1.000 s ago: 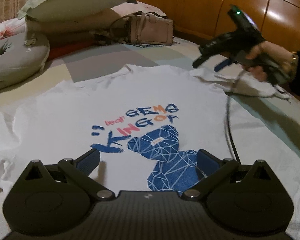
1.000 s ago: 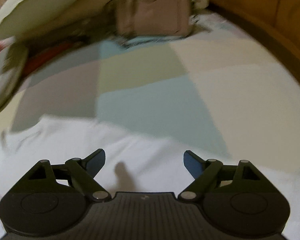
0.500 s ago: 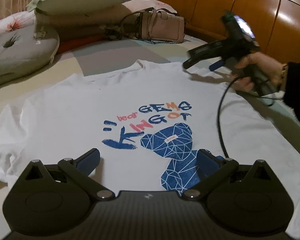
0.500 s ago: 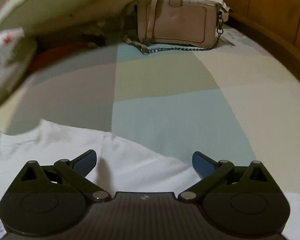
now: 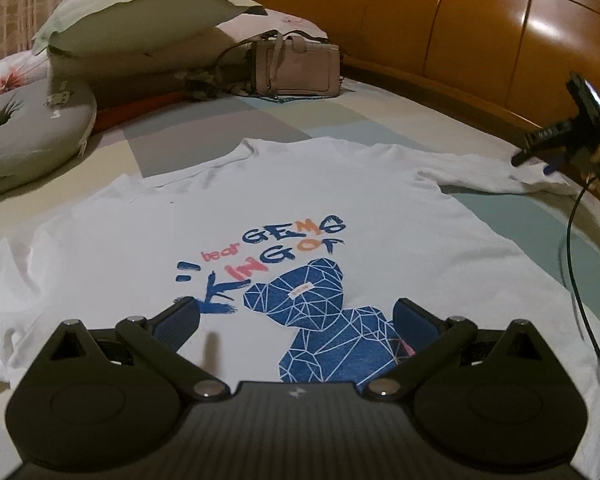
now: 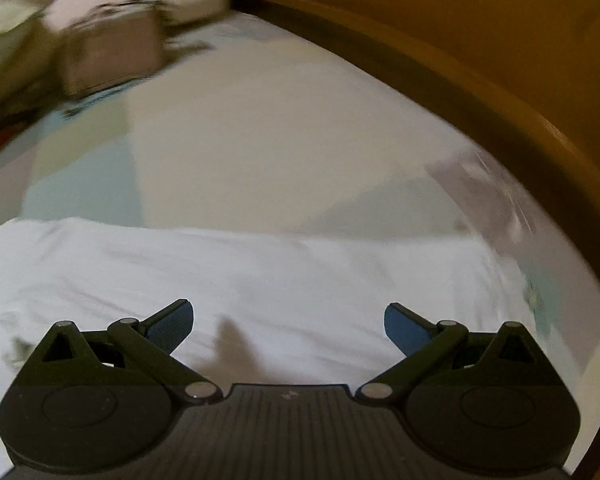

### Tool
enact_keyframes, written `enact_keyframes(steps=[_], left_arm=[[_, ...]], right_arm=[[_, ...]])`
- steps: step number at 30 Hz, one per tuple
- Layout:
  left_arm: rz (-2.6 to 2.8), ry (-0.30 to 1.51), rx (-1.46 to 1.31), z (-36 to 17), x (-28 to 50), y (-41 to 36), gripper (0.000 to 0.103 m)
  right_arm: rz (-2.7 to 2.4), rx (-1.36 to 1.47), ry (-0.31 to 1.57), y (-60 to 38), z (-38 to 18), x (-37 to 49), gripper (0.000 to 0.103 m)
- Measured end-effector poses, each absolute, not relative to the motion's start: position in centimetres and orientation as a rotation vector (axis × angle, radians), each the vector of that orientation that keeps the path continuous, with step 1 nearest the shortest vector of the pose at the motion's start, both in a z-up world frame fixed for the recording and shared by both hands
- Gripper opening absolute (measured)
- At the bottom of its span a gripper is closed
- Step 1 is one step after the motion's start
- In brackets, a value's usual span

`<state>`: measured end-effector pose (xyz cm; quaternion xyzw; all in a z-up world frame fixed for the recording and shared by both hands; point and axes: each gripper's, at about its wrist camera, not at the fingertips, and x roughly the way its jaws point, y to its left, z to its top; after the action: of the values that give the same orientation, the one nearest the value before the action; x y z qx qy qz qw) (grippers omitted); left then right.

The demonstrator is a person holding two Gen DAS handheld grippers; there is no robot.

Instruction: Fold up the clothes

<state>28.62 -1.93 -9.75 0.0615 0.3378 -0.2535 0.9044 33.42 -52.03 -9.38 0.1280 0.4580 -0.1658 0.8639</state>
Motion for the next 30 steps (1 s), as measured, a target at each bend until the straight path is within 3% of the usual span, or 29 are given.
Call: enact_keyframes(steps=[5, 14, 23, 30], left_arm=[[-0.519, 0.713, 0.141, -10.4, 28.9, -2.2, 0.102], [-0.515, 0.728, 0.154, -10.9, 28.8, -2.5, 0.102], [-0.516, 0.696, 0.129, -9.7, 28.6, -1.9, 0.102], [-0.506, 0.708, 0.131, -9.9, 28.8, -1.7, 0.102]], right_arm=[[-0.417, 0.156, 0.906, -52.8, -11.9, 35.1, 0.103], [-0.455, 0.163, 0.851, -54.6, -11.4, 37.6, 0.103], [0.137, 0.399, 0.777, -42.3, -8.3, 37.6, 0.103], [0.339, 0.497, 0.851, -35.2, -11.1, 42.3, 0.103]])
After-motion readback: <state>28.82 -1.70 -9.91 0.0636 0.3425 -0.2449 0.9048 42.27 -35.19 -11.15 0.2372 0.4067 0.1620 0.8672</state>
